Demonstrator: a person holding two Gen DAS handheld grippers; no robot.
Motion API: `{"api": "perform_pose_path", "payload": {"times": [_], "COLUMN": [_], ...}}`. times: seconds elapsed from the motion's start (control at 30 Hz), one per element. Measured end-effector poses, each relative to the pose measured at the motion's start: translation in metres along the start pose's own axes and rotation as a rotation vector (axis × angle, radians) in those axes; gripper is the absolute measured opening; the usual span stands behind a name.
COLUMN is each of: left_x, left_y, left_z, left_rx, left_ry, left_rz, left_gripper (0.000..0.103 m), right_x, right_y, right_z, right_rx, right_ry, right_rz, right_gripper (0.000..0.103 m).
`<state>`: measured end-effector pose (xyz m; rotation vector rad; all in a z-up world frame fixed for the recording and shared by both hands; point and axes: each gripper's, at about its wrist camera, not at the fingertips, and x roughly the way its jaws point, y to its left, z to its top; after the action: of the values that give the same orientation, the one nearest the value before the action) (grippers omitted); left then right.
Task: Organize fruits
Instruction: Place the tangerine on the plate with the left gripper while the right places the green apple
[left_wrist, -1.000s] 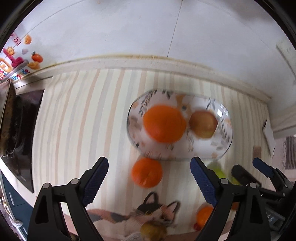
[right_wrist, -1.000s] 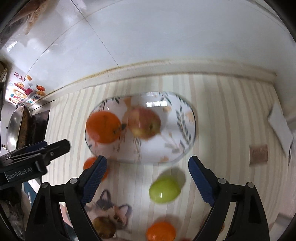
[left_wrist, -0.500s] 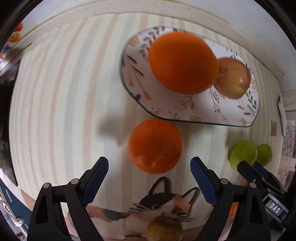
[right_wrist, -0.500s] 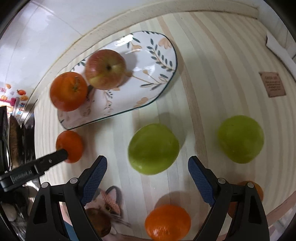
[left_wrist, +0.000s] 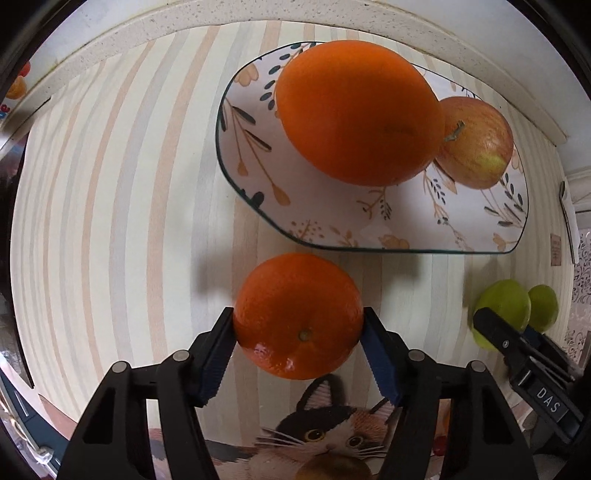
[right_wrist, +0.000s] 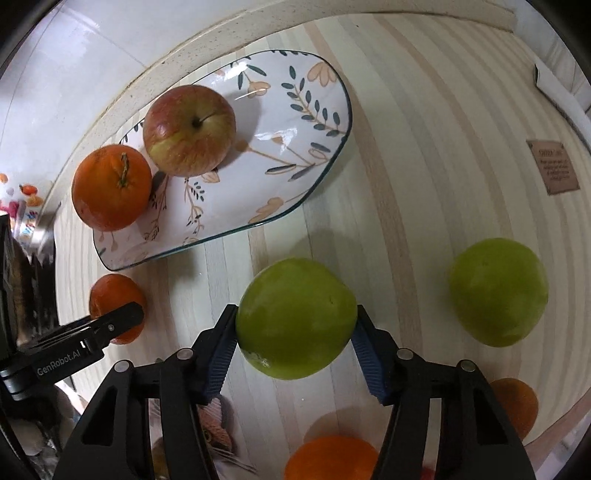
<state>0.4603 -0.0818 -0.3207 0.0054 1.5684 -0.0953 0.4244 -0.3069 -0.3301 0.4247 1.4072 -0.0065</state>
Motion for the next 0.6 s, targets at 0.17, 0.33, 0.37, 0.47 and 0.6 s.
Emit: {"api": "perform_pose_path", "payload": {"times": [0.17, 0.33, 0.37, 0.47, 0.6], "left_x": [-0.011, -0.043, -0.050, -0.066, -0.058], "left_y": [-0.002, -0.006, -0.009, -0.012, -0.034], "left_z": [-0.019, -0.025, -0.023, -0.010, 0.016], "left_rx": [0.001, -0.002, -0.004, 0.008, 0.030], "left_ry": [-0.025, -0.080, -0.092, -0.107, -0.092], "left_rz": [-0.004, -0.050, -0.065, -0.091, -0.082], "left_gripper": [0.064, 0.064, 0.064, 0.064, 0.064], "right_x": [-0.012, -0.044, -0.050, -0.061, -0.054], "right_y": [0.005, 0.004, 0.006, 0.012, 0.021], "right_z": [-0.005, -0.003, 0.000, 0.017, 0.044], "right_rx": [-0.014, -0.006, -0.009, -0.022, -0.044], "right_ry": [-0.017, -0.053, -0.064, -0.093, -0.093], "right_rz": [0.023, 0.092, 0.099, 0.121, 0.116], "right_gripper": [0.062, 0.062, 0.062, 0.062, 0.062]}}
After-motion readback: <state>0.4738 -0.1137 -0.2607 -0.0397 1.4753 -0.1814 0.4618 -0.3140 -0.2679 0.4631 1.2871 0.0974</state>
